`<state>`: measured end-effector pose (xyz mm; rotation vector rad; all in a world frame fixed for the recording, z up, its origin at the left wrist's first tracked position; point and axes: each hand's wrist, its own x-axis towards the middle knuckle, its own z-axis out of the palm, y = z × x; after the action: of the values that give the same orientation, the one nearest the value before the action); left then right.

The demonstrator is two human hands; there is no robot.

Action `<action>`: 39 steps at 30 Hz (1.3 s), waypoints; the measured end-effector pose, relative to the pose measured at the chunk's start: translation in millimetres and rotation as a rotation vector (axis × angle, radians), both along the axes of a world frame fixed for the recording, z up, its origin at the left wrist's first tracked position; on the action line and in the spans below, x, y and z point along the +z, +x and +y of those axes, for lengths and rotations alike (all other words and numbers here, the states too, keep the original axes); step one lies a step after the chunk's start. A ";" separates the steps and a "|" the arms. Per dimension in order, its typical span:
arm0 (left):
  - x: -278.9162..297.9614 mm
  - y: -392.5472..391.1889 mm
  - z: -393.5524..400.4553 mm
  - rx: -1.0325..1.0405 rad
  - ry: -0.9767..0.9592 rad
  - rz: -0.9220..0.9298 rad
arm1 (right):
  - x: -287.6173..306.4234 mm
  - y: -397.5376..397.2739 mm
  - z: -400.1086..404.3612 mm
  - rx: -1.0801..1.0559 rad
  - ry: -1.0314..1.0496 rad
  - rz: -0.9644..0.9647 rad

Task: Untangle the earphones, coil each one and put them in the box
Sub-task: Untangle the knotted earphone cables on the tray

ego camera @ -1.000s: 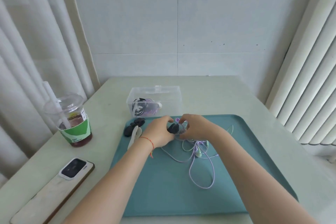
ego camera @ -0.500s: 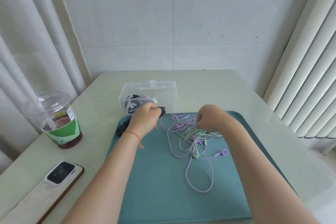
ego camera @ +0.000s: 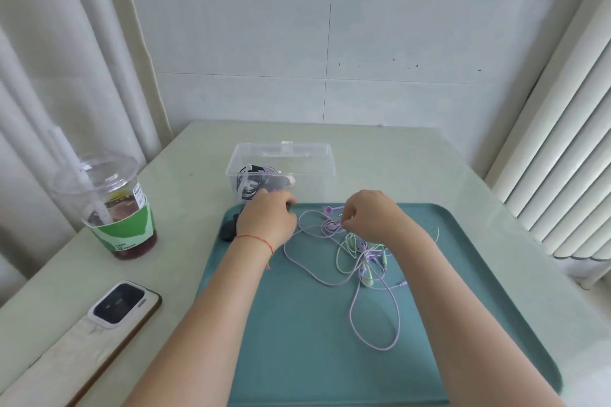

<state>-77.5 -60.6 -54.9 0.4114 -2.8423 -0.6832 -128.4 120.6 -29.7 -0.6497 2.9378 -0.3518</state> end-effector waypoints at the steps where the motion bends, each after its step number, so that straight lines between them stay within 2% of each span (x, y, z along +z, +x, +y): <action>1: -1.9 0.6 -0.4 0.004 -0.026 -0.026 | -0.4 0.2 1.6 -0.006 0.003 -0.005; 3: -3.7 2.5 0.9 0.015 -0.145 -0.074 | 3.4 3.2 4.8 -0.002 -0.026 0.007; 5: 0.0 2.2 4.6 0.027 -0.218 0.048 | 11.4 6.2 7.1 -0.013 -0.111 0.080; 6: 4.9 2.3 8.6 0.000 -0.127 0.159 | 16.2 7.7 8.3 -0.015 -0.169 0.122; 7: 11.9 4.0 12.4 -0.080 0.053 0.237 | 20.9 8.4 8.1 -0.008 -0.253 0.135; 9: 25.2 8.9 22.9 -0.278 0.479 0.155 | 29.2 11.2 6.8 0.013 -0.485 0.085; 10: 27.9 11.7 27.7 -0.345 0.556 0.089 | 32.0 13.1 6.7 0.012 -0.575 0.073; 11: 26.9 11.6 30.3 -0.349 0.519 0.065 | 34.5 14.2 7.6 -0.004 -0.624 0.088; 12: 24.0 9.7 30.2 -0.271 0.454 0.111 | 36.4 14.4 9.8 -0.022 -0.637 0.118; 13: 21.3 7.2 27.0 -0.143 0.468 0.189 | 37.7 13.2 13.2 -0.041 -0.615 0.151; 14: 21.4 5.1 22.4 0.006 0.607 0.271 | 38.6 11.4 17.7 -0.058 -0.571 0.181; 16: 31.4 4.4 12.0 0.234 1.142 0.392 | 40.2 7.8 26.3 -0.111 -0.508 0.220; 17: 35.4 4.7 4.7 0.299 1.330 0.412 | 40.9 6.0 29.5 -0.154 -0.524 0.229; 18: 38.5 5.8 -0.4 0.326 1.405 0.406 | 41.4 4.6 31.7 -0.198 -0.559 0.235; 21: 40.0 9.4 -3.4 0.295 1.258 0.292 | 44.1 4.1 33.0 -0.300 -0.670 0.185; 25: 37.7 8.3 2.3 0.192 1.090 0.116 | 49.4 10.9 31.7 -0.341 -0.683 0.066; 29: 34.4 9.9 11.2 0.011 1.055 0.062 | 52.4 12.5 32.1 -0.317 -0.634 0.006; 31: 33.0 9.8 14.7 -0.022 0.995 0.073 | 53.0 13.6 31.1 -0.267 -0.768 -0.114; 35: 29.2 5.9 17.3 0.152 0.528 0.208 | 47.4 12.2 29.6 -0.135 -1.009 -0.244; 37: 33.2 9.7 21.7 0.159 0.504 0.361 | 48.0 13.5 27.9 -0.081 -1.093 -0.270; 39: 36.9 10.4 27.4 -0.033 0.612 0.369 | 50.1 16.7 25.5 -0.035 -1.182 -0.313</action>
<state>-67.1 -33.2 -18.0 0.2801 -2.2553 -1.4668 -111.7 146.1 20.4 -0.5234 2.1807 -2.0019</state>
